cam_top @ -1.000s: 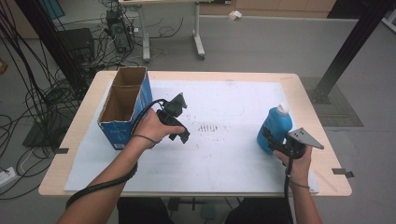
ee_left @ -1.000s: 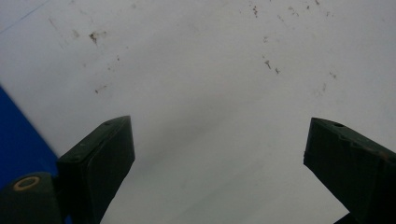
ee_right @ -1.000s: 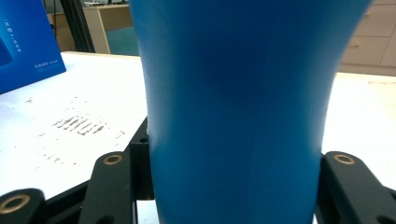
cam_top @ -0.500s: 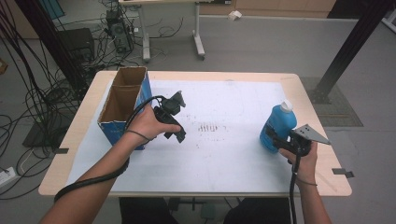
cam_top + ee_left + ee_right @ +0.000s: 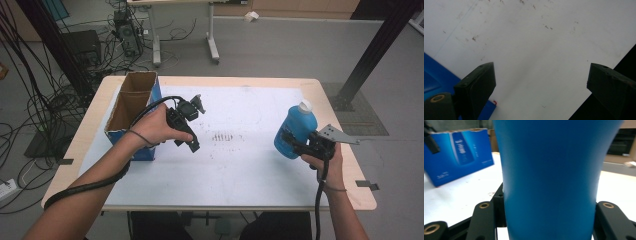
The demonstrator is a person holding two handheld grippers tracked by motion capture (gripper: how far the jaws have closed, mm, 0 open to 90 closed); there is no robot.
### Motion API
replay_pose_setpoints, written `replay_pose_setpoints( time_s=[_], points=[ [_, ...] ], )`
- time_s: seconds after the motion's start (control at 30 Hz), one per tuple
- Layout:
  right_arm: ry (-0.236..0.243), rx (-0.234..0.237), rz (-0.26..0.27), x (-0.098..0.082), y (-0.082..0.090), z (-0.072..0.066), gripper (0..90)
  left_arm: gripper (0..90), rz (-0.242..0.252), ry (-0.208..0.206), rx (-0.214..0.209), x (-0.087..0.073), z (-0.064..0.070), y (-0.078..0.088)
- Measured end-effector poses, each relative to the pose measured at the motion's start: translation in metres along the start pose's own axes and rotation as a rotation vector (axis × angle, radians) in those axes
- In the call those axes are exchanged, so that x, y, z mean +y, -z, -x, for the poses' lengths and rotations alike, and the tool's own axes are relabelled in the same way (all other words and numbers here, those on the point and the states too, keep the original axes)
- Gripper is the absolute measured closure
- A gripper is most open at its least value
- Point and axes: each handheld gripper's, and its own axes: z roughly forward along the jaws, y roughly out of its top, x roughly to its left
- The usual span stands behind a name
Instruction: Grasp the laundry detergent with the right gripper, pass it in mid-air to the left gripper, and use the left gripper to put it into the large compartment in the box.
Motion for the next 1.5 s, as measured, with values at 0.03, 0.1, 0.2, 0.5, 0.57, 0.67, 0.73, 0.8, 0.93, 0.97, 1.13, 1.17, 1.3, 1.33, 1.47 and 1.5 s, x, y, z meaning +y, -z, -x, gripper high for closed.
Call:
replay_pose_setpoints(
  time_s=[0.03, 0.1, 0.2, 0.5, 0.57, 0.67, 0.73, 0.8, 0.93, 0.97, 1.13, 1.17, 1.3, 1.33, 1.47, 1.5],
  points=[
    [0.001, 0.016, -0.001, 0.003, -0.001, -0.001, 44.2, 8.8, 0.004, -0.014, 0.002, 0.001, 0.001, 0.003],
    [0.007, 0.037, -0.002, 0.008, -0.002, -0.002, 44.2, 8.8, 0.009, -0.038, -0.006, 0.002, 0.003, 0.009],
    [0.030, 0.079, -0.012, 0.017, -0.004, -0.004, 44.2, 8.8, 0.022, -0.086, -0.020, 0.003, 0.007, 0.020],
    [0.049, 0.230, -0.033, 0.037, -0.009, -0.013, 44.2, 8.7, 0.041, -0.173, -0.026, 0.003, 0.010, 0.042],
    [0.053, 0.262, -0.037, 0.040, -0.011, -0.015, 44.3, 8.8, 0.050, -0.195, -0.024, 0.003, 0.011, 0.047],
    [0.050, 0.306, -0.037, 0.044, -0.013, -0.018, 44.3, 8.7, 0.066, -0.225, -0.035, 0.004, 0.013, 0.055],
    [0.047, 0.340, -0.036, 0.046, -0.014, -0.019, 44.2, 8.7, 0.072, -0.248, -0.046, 0.003, 0.015, 0.059],
    [0.046, 0.370, -0.035, 0.049, -0.014, -0.021, 44.2, 8.7, 0.066, -0.269, -0.046, 0.003, 0.017, 0.062],
    [0.066, 0.431, -0.041, 0.054, -0.016, -0.025, 44.2, 8.7, 0.061, -0.300, -0.052, 0.004, 0.018, 0.067],
    [0.074, 0.448, -0.044, 0.056, -0.017, -0.027, 44.1, 8.8, 0.060, -0.306, -0.054, 0.004, 0.018, 0.068],
    [0.085, 0.519, -0.053, 0.059, -0.021, -0.034, 44.1, 8.9, 0.077, -0.331, -0.066, 0.007, 0.020, 0.077],
    [0.089, 0.531, -0.054, 0.060, -0.022, -0.036, 44.1, 8.9, 0.076, -0.335, -0.066, 0.007, 0.021, 0.079],
    [0.108, 0.586, -0.070, 0.062, -0.026, -0.042, 44.0, 8.9, 0.079, -0.369, -0.075, 0.010, 0.026, 0.086],
    [0.112, 0.601, -0.075, 0.063, -0.028, -0.044, 44.1, 8.8, 0.079, -0.374, -0.079, 0.010, 0.027, 0.087],
    [0.122, 0.636, -0.085, 0.063, -0.034, -0.052, 44.1, 8.9, 0.080, -0.394, -0.078, 0.014, 0.032, 0.090],
    [0.123, 0.643, -0.086, 0.063, -0.035, -0.053, 44.1, 8.9, 0.082, -0.397, -0.078, 0.015, 0.033, 0.091]
  ],
)
